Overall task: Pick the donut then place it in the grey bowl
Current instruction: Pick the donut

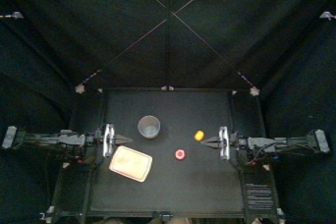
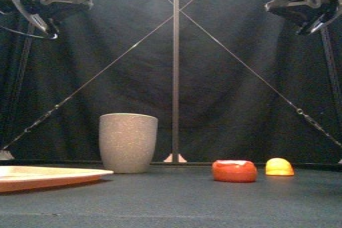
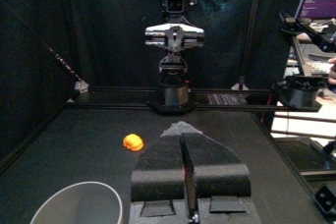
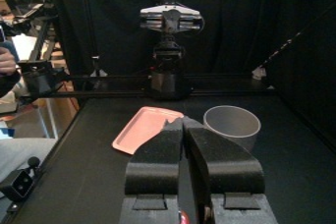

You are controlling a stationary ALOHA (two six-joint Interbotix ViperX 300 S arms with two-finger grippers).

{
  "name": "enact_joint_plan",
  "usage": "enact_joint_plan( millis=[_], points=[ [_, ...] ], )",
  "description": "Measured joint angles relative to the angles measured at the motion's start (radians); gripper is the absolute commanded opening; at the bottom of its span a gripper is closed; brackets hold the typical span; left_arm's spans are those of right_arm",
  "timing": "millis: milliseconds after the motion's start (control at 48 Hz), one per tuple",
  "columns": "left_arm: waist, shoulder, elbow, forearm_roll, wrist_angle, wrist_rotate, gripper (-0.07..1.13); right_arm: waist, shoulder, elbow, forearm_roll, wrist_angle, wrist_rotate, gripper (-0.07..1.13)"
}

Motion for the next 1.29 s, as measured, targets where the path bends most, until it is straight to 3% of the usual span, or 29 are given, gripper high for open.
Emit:
enact_joint_plan(
  millis=[188,312,438,604,729,1021,1292],
  points=[
    [0.000,0.006,0.002,-0.002,-0.003,-0.005,0.11,-0.057,0.078,0.008,-0.008,0.000,0.003,0.19],
    [0.000,0.008,0.003,-0.003,-0.003,-0.005,0.11,-0.124,0.186,0.008,-0.008,0.000,0.008,0.29],
    [0.002,0.006,0.002,-0.003,-0.003,-0.005,0.11,-0.160,0.284,-0.003,-0.005,-0.002,0.009,0.48],
    [0.002,0.008,0.003,-0.003,-0.005,-0.003,0.11,-0.163,0.368,-0.037,0.009,-0.021,0.009,0.85],
    [0.003,0.006,0.006,-0.003,-0.003,-0.003,0.11,-0.163,0.411,-0.044,0.023,-0.049,0.008,1.05],
    [0.011,0.006,0.008,-0.003,-0.005,-0.002,0.11,-0.150,0.528,-0.055,0.063,-0.084,0.008,1.06],
    [0.021,0.006,0.017,-0.003,-0.005,-0.003,0.11,-0.052,0.703,-0.118,0.167,-0.086,0.017,1.06]
  ],
)
